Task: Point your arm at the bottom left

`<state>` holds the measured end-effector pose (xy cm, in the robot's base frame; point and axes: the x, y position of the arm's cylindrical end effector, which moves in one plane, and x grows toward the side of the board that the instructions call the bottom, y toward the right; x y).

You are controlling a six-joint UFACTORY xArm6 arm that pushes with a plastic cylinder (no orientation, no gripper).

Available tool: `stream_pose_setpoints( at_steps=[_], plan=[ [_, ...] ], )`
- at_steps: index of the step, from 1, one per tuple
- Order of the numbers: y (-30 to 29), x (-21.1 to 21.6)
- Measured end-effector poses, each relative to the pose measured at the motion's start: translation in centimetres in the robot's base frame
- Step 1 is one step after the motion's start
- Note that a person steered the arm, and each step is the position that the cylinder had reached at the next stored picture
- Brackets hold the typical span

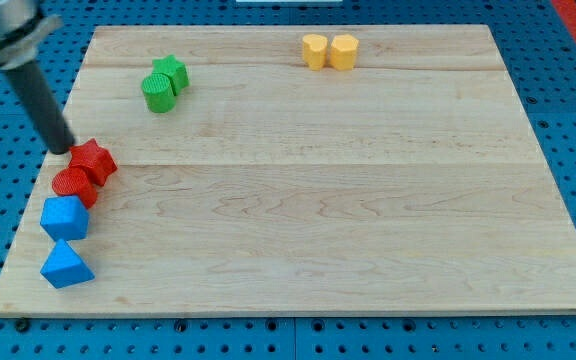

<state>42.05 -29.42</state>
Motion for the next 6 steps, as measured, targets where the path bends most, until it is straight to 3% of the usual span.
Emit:
stream_pose_setpoints(
  at_steps=[1,2,4,5,6],
  plan=[
    [-1.0,1.1],
    [-0.1,9.3],
    [0.0,17.9],
    [2.2,19.5],
    [4.6,17.9]
  ],
)
